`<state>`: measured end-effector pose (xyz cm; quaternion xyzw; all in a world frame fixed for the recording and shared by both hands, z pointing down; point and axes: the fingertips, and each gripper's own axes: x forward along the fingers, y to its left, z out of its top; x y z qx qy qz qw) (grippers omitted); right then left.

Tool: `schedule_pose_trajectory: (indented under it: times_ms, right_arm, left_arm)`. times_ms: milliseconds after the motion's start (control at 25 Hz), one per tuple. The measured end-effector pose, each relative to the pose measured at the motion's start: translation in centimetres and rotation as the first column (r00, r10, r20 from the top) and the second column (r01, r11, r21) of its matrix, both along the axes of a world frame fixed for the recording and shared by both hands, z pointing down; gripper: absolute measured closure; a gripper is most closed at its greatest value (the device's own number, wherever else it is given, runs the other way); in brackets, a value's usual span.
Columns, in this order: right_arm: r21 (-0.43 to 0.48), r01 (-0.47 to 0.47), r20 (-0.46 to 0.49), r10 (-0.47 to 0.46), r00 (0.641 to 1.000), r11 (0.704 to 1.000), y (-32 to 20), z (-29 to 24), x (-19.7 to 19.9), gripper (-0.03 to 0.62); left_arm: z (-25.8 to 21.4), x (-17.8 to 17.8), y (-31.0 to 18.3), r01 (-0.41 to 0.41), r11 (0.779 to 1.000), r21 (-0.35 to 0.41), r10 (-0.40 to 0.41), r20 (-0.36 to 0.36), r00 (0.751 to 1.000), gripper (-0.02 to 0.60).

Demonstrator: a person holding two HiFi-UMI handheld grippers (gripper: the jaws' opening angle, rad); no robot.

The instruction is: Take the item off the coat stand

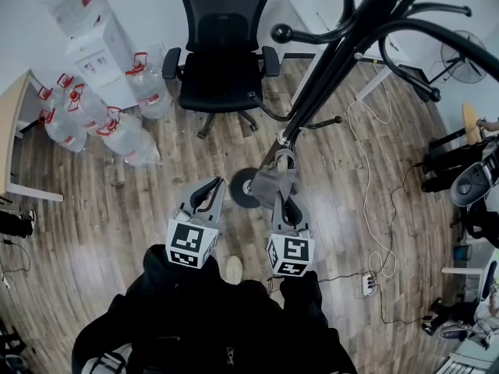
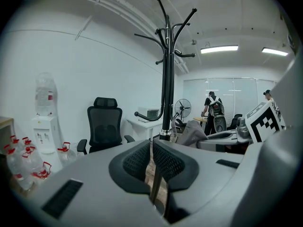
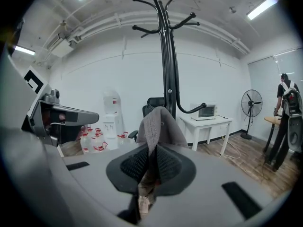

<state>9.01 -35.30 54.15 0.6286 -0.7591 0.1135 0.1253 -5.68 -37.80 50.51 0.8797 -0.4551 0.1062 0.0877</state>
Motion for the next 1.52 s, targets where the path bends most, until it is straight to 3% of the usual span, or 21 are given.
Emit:
schedule_pose_trajectory:
  times_ms: [880,1520]
  right_arm:
    - [0.108,0.026,-0.027,-0.024,0.999,0.994,2.8,-5.5,-0.1,0.566]
    - [0.190,0.038,-0.028,-0.033,0.999,0.981,7.7,-9.4,0.1,0.566]
  left_arm:
    - [-4.3,-0.8,4.4,0.034,0.995,0.092,-0.032,-0.018,0.999,0.545]
    - [-7.3,-0.7,9.2,0.042,0.987,0.155,-0.038,-0.027,0.999,0.545]
